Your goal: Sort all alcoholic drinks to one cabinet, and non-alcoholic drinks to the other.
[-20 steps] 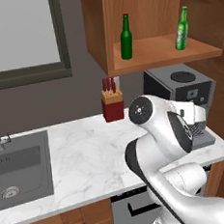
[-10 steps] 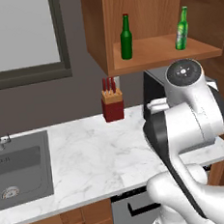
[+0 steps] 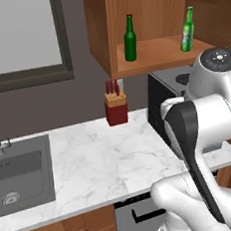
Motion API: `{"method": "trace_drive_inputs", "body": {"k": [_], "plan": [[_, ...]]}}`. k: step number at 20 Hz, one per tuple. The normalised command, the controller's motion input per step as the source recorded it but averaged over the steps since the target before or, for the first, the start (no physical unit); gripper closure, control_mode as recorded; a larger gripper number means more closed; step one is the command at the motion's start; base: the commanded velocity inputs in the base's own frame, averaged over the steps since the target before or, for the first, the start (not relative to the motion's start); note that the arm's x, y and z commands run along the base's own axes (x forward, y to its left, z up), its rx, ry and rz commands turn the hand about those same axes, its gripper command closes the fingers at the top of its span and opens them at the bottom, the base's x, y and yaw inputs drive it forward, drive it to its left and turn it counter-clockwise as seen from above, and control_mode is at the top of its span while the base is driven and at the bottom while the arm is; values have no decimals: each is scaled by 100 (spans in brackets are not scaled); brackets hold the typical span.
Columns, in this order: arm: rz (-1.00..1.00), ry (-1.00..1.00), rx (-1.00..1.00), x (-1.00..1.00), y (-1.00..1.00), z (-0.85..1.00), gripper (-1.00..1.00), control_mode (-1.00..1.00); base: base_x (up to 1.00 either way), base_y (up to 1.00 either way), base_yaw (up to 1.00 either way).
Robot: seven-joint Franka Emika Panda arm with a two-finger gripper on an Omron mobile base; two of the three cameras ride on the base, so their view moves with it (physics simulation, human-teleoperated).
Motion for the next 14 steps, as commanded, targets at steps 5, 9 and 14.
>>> {"method": "trace_drive_inputs", "body": {"k": [5,9,14], "plan": [[0,0,1,-13,0,0,100,100,-54,0,0],[0,0,0,0,0,0,100,100,-100,0,0],[0,0,0,0,0,0,100,100,-76,32,6]]}}
